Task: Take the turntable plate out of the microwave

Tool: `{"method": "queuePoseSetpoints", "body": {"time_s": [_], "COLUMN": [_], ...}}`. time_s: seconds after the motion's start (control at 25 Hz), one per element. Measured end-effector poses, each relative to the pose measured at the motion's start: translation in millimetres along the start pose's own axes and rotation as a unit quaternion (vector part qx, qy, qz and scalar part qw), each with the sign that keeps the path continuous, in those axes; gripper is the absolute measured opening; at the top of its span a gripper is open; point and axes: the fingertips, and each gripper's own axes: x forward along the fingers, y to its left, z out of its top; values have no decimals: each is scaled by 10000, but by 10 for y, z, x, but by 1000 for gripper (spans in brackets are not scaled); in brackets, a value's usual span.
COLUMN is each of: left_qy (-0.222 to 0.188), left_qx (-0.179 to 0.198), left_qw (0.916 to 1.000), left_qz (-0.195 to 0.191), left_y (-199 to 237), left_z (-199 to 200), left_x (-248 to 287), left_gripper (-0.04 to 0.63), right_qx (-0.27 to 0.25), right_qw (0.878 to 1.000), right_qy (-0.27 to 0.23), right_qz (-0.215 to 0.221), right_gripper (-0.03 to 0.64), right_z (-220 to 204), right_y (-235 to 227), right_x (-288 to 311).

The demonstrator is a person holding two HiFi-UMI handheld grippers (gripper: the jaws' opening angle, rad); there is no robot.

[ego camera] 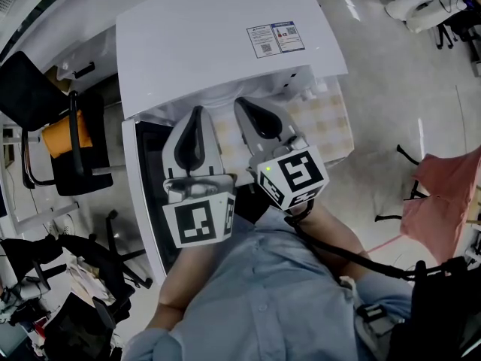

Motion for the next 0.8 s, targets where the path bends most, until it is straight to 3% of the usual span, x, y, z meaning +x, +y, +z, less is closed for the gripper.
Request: {"method": "queuePoseSetpoints", "body": {"time_s": [0.8], "left_qy": [159], "left_qx": [-125], "left_qw": [9993], "left_qz": [299], "left_y": [159], "left_z": [-659], "left_x": [169], "left_gripper": [8], "right_qx": [364], "right_qw": [9983], "right_qy": [454], "right_qz": [99], "right_gripper": [2], "right_z": [-946], "right_y": [-222], "right_x": [258]}}
